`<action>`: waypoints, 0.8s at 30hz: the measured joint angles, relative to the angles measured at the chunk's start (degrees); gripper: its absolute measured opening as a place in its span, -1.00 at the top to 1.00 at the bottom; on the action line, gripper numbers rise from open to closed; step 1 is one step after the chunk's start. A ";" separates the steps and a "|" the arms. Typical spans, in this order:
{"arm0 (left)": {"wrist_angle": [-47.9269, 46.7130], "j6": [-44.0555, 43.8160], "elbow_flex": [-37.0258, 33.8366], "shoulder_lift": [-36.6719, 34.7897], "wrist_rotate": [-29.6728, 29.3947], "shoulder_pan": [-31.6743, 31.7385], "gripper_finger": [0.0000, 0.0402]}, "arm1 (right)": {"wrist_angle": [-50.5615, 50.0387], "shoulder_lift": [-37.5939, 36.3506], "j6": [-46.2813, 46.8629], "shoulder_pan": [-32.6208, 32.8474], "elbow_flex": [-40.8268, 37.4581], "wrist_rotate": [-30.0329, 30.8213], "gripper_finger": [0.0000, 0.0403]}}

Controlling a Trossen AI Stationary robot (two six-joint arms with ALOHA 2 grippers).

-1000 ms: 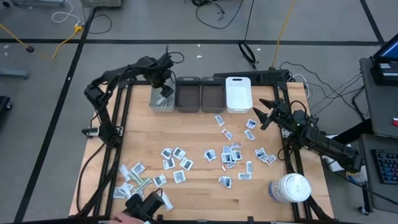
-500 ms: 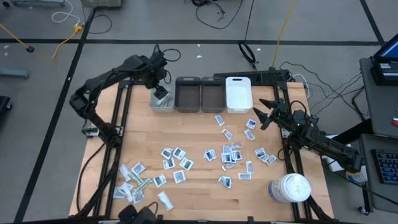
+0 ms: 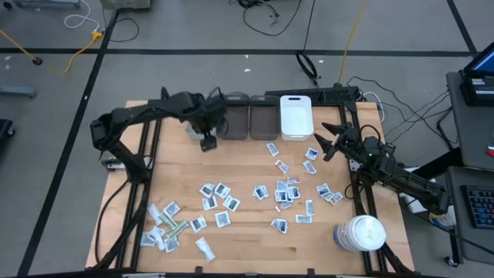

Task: Pick & Place First Aid Supplies
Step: Put the bandage into the gray bin

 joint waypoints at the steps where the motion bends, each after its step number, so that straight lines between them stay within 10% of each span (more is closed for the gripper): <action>1: 0.00 -0.02 0.00 0.00 -0.04 -1.96 -0.53 | 0.01 0.00 0.00 0.01 -0.01 -0.01 -0.48; 24: 0.21 0.00 0.00 0.02 0.02 -46.46 -0.49 | 0.00 0.00 0.00 0.01 0.00 -0.02 -0.48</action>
